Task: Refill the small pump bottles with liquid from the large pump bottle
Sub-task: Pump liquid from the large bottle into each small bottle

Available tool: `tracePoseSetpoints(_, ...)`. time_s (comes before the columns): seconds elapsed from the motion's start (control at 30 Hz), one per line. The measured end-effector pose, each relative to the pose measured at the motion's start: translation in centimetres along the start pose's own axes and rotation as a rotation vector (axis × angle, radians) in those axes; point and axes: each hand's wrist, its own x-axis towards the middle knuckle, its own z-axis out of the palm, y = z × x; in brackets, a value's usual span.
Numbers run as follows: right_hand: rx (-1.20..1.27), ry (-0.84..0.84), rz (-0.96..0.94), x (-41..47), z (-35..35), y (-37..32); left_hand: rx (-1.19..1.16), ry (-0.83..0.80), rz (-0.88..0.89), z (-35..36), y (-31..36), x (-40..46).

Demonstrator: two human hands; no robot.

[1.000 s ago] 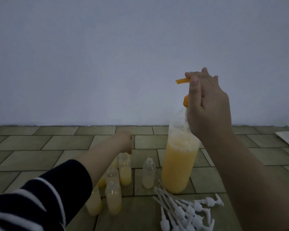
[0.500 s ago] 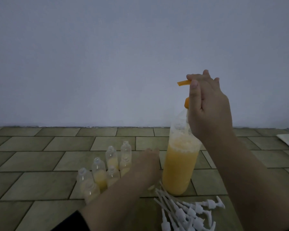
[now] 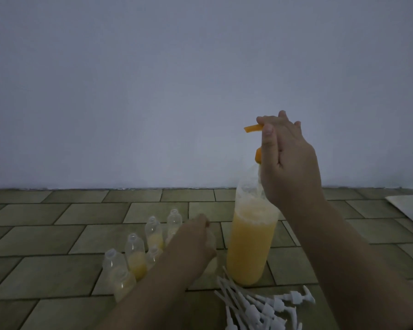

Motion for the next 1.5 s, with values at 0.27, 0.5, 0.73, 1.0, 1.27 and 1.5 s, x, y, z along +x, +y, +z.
tracePoseSetpoints(0.27, -0.025, -0.012, 0.012, -0.1, 0.0, -0.4, -0.797, 0.289, 0.04, -7.6, 1.8, -1.9)
tracePoseSetpoints(0.5, -0.033, -0.029, 0.027, -0.1, 0.0, -0.5, -1.23, 0.299, 0.03, -8.1, 5.0, -0.3)
tracePoseSetpoints(0.73, -0.048, -0.026, 0.034, -0.1, -0.2, -0.6, -0.548, 0.037, 0.205, -7.5, 5.6, 1.1)
tracePoseSetpoints(1.0, -0.05, -0.016, 0.051, -0.1, 0.0, -0.8, -0.233, 0.184, 0.361, -7.0, 7.2, 2.2)
tracePoseSetpoints(1.27, -0.059, -0.007, 0.022, -0.2, -0.1, -0.7, -0.313, 0.247, 0.405, -7.1, 7.8, 2.7)
tracePoseSetpoints(1.5, -0.125, 0.017, -0.097, -0.1, 0.3, 0.1, -0.315, 0.347, 0.432, -7.4, 7.6, 2.5)
